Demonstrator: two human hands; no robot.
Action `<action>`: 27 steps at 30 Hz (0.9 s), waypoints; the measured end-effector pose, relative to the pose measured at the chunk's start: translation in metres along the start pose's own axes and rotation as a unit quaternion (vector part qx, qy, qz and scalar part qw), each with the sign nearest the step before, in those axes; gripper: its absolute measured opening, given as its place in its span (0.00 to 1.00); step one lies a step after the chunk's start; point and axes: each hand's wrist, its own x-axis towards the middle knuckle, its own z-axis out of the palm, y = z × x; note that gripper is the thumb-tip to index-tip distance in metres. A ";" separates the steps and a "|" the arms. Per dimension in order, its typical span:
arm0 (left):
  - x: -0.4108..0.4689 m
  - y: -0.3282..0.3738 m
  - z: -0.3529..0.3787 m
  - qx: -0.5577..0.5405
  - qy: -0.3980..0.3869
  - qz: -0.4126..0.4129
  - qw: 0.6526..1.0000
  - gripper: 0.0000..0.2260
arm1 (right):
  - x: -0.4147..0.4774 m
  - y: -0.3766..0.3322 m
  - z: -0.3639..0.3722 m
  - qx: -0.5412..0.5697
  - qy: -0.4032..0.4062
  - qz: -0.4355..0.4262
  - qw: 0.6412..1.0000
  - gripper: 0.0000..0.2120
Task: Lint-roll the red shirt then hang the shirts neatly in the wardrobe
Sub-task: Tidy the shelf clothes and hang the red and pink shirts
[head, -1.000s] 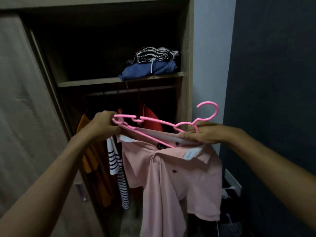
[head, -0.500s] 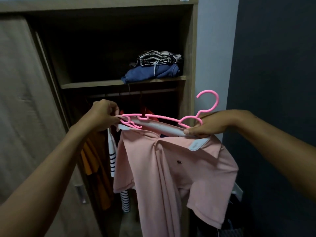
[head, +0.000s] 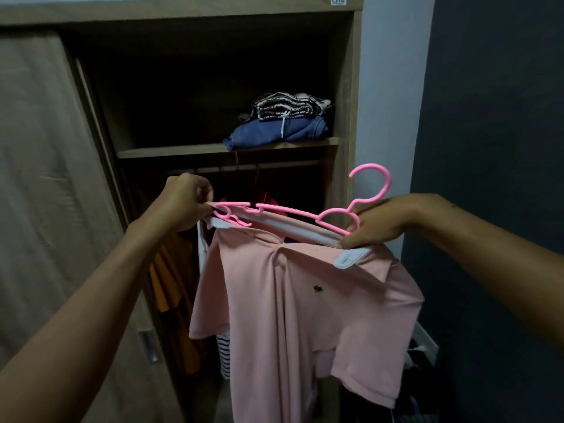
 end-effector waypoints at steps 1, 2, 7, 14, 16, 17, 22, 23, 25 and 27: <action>0.001 -0.001 0.000 -0.002 0.002 -0.003 1.000 0.06 | 0.000 -0.003 -0.002 -0.007 0.001 0.000 1.000 0.20; 0.002 -0.003 0.000 -0.004 0.004 -0.005 1.000 0.06 | -0.001 -0.007 -0.004 -0.016 0.000 0.002 1.000 0.20; 0.002 0.003 -0.003 -0.031 0.002 -0.009 0.999 0.08 | 0.004 -0.018 0.000 -0.097 -0.045 0.047 0.993 0.14; -0.020 0.032 0.008 -0.121 -0.020 0.017 0.992 0.07 | 0.025 -0.006 0.013 0.104 0.080 -0.059 0.990 0.16; -0.025 0.034 0.017 -0.146 -0.037 0.007 0.989 0.08 | 0.024 -0.010 0.007 0.220 0.113 -0.115 0.962 0.08; -0.027 0.034 0.021 -0.154 -0.039 0.001 0.987 0.08 | 0.022 -0.013 0.003 0.251 0.129 -0.127 0.951 0.06; -0.033 0.032 0.032 -0.230 -0.027 -0.038 0.972 0.11 | 0.020 -0.024 -0.012 0.397 0.199 -0.131 0.886 0.09; -0.034 0.031 0.032 -0.235 -0.026 -0.041 0.971 0.11 | 0.018 -0.025 -0.017 0.415 0.198 -0.128 0.879 0.10; -0.036 0.030 0.032 -0.243 -0.018 -0.038 0.969 0.11 | 0.016 -0.030 -0.022 0.434 0.198 -0.122 0.871 0.13; -0.037 0.030 0.030 -0.250 -0.002 -0.031 0.968 0.13 | 0.016 -0.035 -0.023 0.416 0.247 -0.107 0.869 0.18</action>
